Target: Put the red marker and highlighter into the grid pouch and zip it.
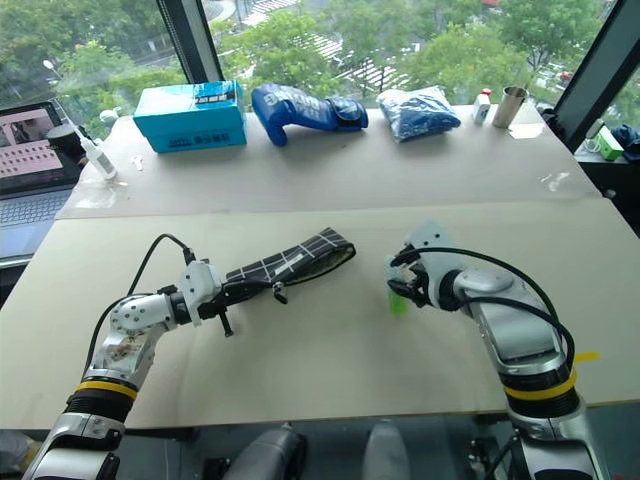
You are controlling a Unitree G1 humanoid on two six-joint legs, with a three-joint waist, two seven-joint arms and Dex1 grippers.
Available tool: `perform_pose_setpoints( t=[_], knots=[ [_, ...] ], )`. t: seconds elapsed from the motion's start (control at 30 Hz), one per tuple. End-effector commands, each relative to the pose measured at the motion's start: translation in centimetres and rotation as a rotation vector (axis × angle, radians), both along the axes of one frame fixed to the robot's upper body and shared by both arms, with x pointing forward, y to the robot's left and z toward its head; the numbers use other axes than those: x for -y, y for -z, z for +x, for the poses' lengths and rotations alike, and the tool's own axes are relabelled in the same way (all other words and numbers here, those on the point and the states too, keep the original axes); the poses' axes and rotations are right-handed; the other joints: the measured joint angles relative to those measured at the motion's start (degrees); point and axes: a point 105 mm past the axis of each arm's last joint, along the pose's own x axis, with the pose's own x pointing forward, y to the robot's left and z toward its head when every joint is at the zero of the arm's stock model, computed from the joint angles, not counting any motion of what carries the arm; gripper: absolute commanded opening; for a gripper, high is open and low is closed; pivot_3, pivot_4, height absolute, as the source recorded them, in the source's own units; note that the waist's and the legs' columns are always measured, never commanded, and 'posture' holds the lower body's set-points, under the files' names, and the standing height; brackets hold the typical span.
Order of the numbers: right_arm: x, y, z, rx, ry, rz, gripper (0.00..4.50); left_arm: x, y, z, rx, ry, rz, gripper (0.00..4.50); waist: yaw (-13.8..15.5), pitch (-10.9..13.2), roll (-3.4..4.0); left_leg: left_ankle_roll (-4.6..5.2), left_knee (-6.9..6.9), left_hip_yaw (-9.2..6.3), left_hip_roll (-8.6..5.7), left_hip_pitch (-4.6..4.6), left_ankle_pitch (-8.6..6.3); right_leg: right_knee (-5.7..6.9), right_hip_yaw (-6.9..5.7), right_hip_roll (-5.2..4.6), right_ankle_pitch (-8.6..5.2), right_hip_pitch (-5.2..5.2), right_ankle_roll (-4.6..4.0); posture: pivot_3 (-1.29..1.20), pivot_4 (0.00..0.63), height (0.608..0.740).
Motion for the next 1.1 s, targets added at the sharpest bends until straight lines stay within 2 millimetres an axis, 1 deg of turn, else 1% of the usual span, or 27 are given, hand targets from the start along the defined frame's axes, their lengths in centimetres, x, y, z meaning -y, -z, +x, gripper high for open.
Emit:
perform_pose_setpoints(
  t=[0.03, 0.2, 0.27, 0.37, 0.47, 0.53, 0.57, 0.6, 0.7, 0.8, 0.87, 0.93, 0.97, 1.0, 1.03, 1.07, 1.1],
  knots=[
    [-0.4, -0.3, -0.4, 0.006, 0.001, 0.009, 2.93, 0.0, -0.6, 0.0, 0.029, 0.003, -0.002, 0.00, 0.0, 0.0, 0.00, 0.00, 0.00, 0.00, 0.00, 0.00, 0.00, 0.00, 0.00, 0.00, 0.00, 0.00, 0.00, 0.00, 0.150, 0.740],
    [-0.8, 1.7, -0.5, -0.081, 0.072, 0.066, 2.93, 0.0, -0.7, 0.0, 0.032, -0.009, -0.013, 0.00, 0.0, 0.0, 0.00, 0.00, 0.00, -0.01, 0.01, 0.02, 0.00, 0.00, 0.00, 0.00, 0.00, 0.03, 0.00, 0.00, 0.150, 0.740],
    [-0.6, 2.1, -0.4, -0.091, 0.094, 0.063, 2.93, 0.0, -0.7, 0.0, 0.032, -0.009, -0.015, 0.00, 0.0, 0.0, 0.00, 0.00, 0.00, -0.03, 0.02, 0.03, 0.00, 0.00, 0.00, -0.01, 0.00, 0.04, 0.00, 0.00, 0.150, 0.740],
    [-0.3, 3.3, -0.5, -0.117, 0.126, 0.047, 2.93, -0.1, -0.7, 0.0, 0.031, -0.011, -0.015, 0.00, 0.2, 0.0, -0.02, 0.00, 0.02, -0.07, 0.00, 0.08, 0.00, -0.03, 0.00, -0.01, 0.02, 0.12, 0.02, 0.00, 0.150, 0.740],
    [0.1, 4.3, -0.6, -0.128, 0.152, 0.020, 2.93, -0.1, -0.7, 0.0, 0.031, -0.012, -0.012, 0.00, 0.2, 0.0, -0.04, 0.06, 0.01, -0.06, -0.02, 0.35, -0.03, -0.11, -0.04, 0.01, 0.03, 0.43, 0.02, 0.00, 0.150, 0.740],
    [0.2, 4.6, -0.5, -0.124, 0.155, 0.010, 2.42, -0.2, -0.8, 0.1, 0.032, -0.013, -0.012, 0.00, 0.2, 0.0, -0.05, 0.17, -0.01, -0.06, -0.03, 0.58, -0.10, -0.15, -0.07, 0.01, 0.03, 0.67, 0.03, 0.00, 0.150, 0.740],
    [0.2, 4.6, -0.5, -0.117, 0.153, 0.014, 2.30, -0.2, -0.8, 0.1, 0.032, -0.013, -0.012, 0.00, 0.2, 0.0, -0.06, 0.27, -0.02, -0.07, -0.04, 0.66, -0.16, -0.17, -0.07, 0.01, 0.03, 0.75, 0.03, 0.00, 0.150, 0.740],
    [0.1, 4.5, -0.5, -0.115, 0.147, 0.022, 1.98, -0.2, -0.8, 0.1, 0.033, -0.013, -0.011, 0.00, 0.2, -0.1, -0.09, 0.49, -0.02, -0.07, -0.04, 0.68, -0.29, -0.18, -0.07, 0.01, 0.03, 0.77, 0.03, 0.00, 0.150, 0.740],
    [0.0, 4.3, -0.4, -0.112, 0.137, 0.032, 0.96, -0.1, -1.0, 0.2, 0.036, -0.010, -0.010, 0.00, 0.2, -0.1, -0.14, 0.49, -0.03, -0.08, -0.02, 0.73, -0.29, -0.16, -0.06, 0.03, 0.03, 0.78, 0.03, 0.00, 0.150, 0.740],
    [-0.1, 3.8, -0.2, -0.091, 0.120, 0.032, 0.45, 0.0, -1.0, 0.2, 0.037, -0.007, -0.010, 0.00, 0.2, -0.2, -0.27, 0.49, -0.02, -0.11, -0.02, 0.75, -0.29, -0.16, -0.06, 0.03, 0.03, 0.80, 0.03, 0.00, 0.150, 0.740],
    [0.0, 2.9, 0.3, -0.046, 0.111, 0.019, 0.44, 0.1, -1.0, 0.2, 0.037, -0.004, -0.008, 0.00, 0.2, -0.2, -0.29, 0.49, -0.02, -0.12, -0.03, 0.75, -0.29, -0.17, -0.07, 0.03, 0.03, 0.81, 0.03, 0.00, 0.150, 0.740],
    [-0.2, 0.4, 1.3, 0.076, 0.080, 0.022, 0.44, 0.1, -1.1, 0.3, 0.037, -0.002, -0.008, 0.00, 0.2, -0.2, -0.29, 0.49, -0.03, -0.13, -0.03, 0.74, -0.29, -0.17, -0.06, 0.03, 0.03, 0.79, 0.03, 0.00, 0.150, 0.740],
    [-0.2, -1.1, 1.8, 0.145, 0.065, 0.023, 0.44, 0.2, -1.1, 0.3, 0.037, -0.001, -0.007, 0.00, 0.2, -0.2, -0.29, 0.49, -0.02, -0.12, -0.03, 0.73, -0.29, -0.16, -0.07, 0.03, 0.03, 0.78, 0.03, 0.00, 0.150, 0.740],
    [-0.3, -3.4, 2.3, 0.237, 0.032, 0.029, 0.44, 0.2, -1.1, 0.3, 0.037, 0.001, -0.006, 0.00, 0.2, -0.2, -0.28, 0.49, -0.02, -0.11, -0.05, 0.68, -0.29, -0.16, -0.06, 0.02, 0.03, 0.73, 0.03, 0.00, 0.150, 0.740],
    [-0.3, -4.8, 2.6, 0.294, 0.009, 0.031, 0.44, 0.2, -1.1, 0.4, 0.037, 0.002, -0.005, 0.00, 0.1, -0.2, -0.28, 0.46, -0.03, -0.11, -0.06, 0.59, -0.27, -0.16, -0.04, 0.01, 0.03, 0.64, 0.03, 0.00, 0.150, 0.740],
    [-0.4, -7.1, 2.7, 0.389, -0.034, 0.031, 0.44, 0.3, -1.1, 0.4, 0.037, 0.003, -0.006, 0.00, 0.0, -0.2, -0.27, 0.40, -0.02, -0.10, -0.05, 0.56, -0.23, -0.15, -0.05, 0.03, 0.03, 0.60, 0.03, 0.00, 0.150, 0.740],
    [-1.0, -9.5, 2.4, 0.484, -0.115, 0.017, 0.44, 0.2, -1.1, 0.4, 0.037, 0.004, -0.005, 0.00, 0.0, -0.2, -0.27, 0.10, -0.03, -0.05, -0.04, 0.49, -0.06, -0.15, -0.04, 0.03, 0.03, 0.54, 0.03, 0.00, 0.150, 0.740]
  ],
)
